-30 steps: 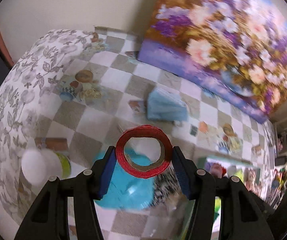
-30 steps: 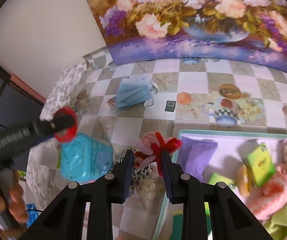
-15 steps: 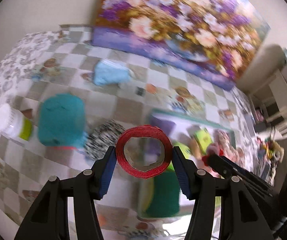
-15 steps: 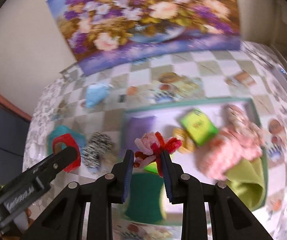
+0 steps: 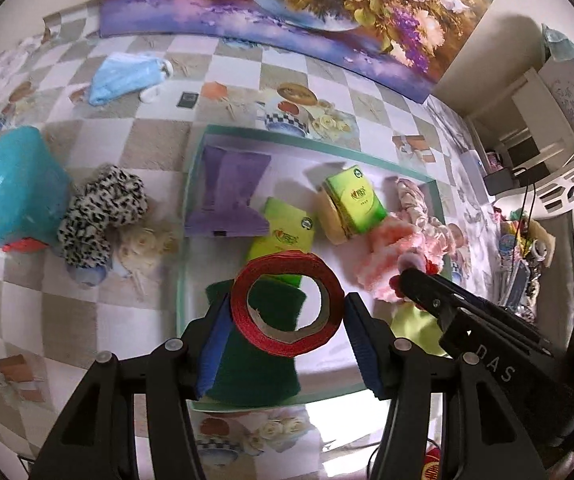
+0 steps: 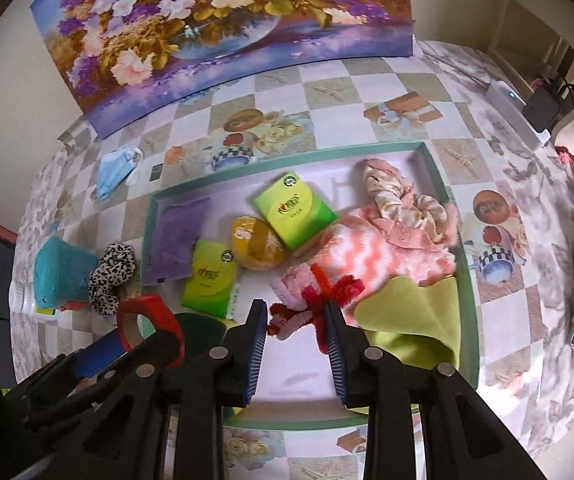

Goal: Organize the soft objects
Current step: 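Carry the red tape roll with the left tool while the right tool carries the pink scrunchie to the tray, then open both tools to drop the tape roll and scrunchie into the tray, then grasp the leopard-print scrunchie with the right tool while the left tool reaches the blue mask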

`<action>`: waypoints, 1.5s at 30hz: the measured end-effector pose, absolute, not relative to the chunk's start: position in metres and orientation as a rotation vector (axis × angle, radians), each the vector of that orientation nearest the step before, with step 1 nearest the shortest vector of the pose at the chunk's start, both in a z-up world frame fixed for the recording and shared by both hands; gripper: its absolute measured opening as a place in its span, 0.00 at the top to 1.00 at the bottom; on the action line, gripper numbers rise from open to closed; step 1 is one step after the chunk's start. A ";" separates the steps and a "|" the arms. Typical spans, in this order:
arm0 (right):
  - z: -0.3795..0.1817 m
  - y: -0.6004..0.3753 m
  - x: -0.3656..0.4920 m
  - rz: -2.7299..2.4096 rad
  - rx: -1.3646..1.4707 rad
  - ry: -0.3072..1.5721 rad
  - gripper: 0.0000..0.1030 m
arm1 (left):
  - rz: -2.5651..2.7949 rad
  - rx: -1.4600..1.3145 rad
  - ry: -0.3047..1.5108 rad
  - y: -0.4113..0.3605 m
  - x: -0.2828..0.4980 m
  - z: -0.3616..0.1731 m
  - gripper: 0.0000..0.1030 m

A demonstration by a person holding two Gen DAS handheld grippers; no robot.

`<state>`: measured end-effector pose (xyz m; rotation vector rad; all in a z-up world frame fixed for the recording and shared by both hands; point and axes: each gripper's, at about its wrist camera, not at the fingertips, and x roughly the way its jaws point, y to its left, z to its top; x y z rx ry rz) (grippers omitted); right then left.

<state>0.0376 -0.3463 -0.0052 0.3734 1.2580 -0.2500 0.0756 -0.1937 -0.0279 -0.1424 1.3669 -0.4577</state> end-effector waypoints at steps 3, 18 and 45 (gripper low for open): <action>-0.003 -0.349 0.036 -0.263 0.379 1.256 0.62 | -0.455 -0.158 1.381 -0.193 0.079 -0.030 0.29; 0.024 -0.350 0.034 -0.304 0.360 1.162 0.19 | -0.306 -0.180 1.277 -0.145 0.099 -0.008 0.12; -0.009 -0.205 0.098 -0.010 0.182 1.206 0.00 | 0.062 -0.258 1.207 0.020 0.123 -0.009 0.07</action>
